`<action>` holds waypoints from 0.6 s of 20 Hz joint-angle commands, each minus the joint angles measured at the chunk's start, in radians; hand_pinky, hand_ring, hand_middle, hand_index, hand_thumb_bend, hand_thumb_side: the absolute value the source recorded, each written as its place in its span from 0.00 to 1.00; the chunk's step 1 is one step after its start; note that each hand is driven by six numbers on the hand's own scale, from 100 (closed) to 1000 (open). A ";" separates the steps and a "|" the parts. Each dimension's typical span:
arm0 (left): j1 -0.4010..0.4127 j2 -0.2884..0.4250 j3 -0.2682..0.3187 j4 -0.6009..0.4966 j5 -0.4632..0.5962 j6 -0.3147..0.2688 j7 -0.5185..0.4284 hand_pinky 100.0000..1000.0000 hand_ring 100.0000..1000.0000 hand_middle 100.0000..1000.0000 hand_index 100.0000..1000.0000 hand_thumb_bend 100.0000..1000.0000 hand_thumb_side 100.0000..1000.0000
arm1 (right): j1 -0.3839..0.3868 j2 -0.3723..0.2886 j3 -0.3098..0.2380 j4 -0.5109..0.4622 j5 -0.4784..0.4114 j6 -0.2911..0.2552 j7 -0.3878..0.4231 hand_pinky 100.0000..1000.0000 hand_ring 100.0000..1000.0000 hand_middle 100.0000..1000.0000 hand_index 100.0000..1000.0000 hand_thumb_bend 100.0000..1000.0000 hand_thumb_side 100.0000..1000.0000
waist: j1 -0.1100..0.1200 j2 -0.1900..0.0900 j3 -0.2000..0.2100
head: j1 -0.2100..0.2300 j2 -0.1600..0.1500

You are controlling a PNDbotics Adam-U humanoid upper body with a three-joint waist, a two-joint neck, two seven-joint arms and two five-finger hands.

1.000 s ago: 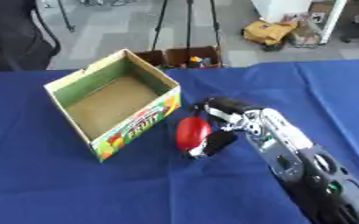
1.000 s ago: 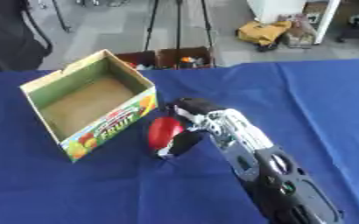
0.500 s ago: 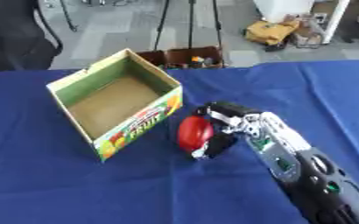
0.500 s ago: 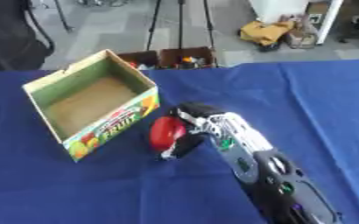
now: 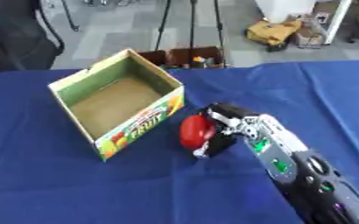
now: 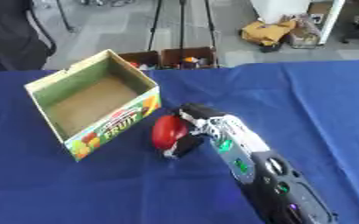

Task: Pick up objects on the table and place them in the box.

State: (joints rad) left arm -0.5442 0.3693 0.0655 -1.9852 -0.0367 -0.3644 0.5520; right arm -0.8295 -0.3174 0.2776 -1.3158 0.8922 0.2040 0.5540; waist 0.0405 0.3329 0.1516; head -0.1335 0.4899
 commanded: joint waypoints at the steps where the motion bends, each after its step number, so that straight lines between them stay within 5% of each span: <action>1: -0.014 0.013 0.004 -0.015 0.002 0.002 0.000 0.69 0.84 0.83 0.87 0.00 1.00 | -0.014 0.003 -0.007 0.010 0.010 0.010 -0.034 0.44 0.55 0.66 0.79 0.50 0.31 | -0.011 -0.006 0.003 | 0.001 -0.011; 12: -0.016 0.012 0.004 -0.015 0.002 0.001 0.002 0.69 0.84 0.83 0.87 0.00 1.00 | -0.016 0.011 0.002 0.036 0.030 0.022 -0.108 0.36 0.48 0.56 0.68 0.44 0.16 | -0.013 -0.005 0.004 | -0.002 -0.016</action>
State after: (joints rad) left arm -0.5454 0.3689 0.0655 -1.9852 -0.0362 -0.3644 0.5520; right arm -0.8372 -0.2960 0.2780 -1.2880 0.9065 0.2239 0.4522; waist 0.0405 0.3330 0.1545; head -0.1345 0.4869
